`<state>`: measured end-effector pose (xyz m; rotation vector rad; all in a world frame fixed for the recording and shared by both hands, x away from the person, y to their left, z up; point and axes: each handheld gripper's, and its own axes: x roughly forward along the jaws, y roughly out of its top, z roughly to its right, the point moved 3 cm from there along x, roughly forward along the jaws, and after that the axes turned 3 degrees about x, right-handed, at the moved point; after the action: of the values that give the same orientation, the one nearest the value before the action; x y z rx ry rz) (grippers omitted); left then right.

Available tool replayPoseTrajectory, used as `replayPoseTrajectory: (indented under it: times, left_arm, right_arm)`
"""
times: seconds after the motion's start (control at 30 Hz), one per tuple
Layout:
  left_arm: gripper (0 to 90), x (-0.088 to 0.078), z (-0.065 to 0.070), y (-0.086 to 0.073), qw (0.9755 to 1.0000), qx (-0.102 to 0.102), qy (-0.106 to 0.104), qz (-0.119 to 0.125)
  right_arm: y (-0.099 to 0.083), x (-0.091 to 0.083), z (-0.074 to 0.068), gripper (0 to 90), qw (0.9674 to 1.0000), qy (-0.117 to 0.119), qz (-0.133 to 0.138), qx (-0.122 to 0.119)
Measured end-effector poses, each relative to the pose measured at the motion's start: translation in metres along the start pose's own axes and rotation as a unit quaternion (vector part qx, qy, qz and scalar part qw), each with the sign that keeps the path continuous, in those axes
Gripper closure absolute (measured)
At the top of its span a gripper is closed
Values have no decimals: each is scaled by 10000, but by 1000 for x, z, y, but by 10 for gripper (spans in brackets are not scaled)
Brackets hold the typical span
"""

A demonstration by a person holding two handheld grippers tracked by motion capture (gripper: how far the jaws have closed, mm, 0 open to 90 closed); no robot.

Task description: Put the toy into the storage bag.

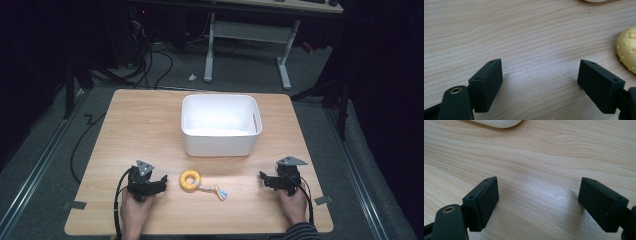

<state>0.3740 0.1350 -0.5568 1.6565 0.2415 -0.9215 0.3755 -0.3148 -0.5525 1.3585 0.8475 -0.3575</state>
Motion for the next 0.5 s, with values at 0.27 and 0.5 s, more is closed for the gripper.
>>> replayPoseTrajectory:
  times: [0.27, 0.5]
  left_arm:
    - [202, 0, 0, 0, 10000, 35, -40, -7]
    - [161, 0, 0, 0, 10000, -24, 23, -52]
  right_arm:
    - [0, 0, 0, 168, 10000, -3, -2, 12]
    - [0, 0, 0, 168, 10000, -4, 2, -2]
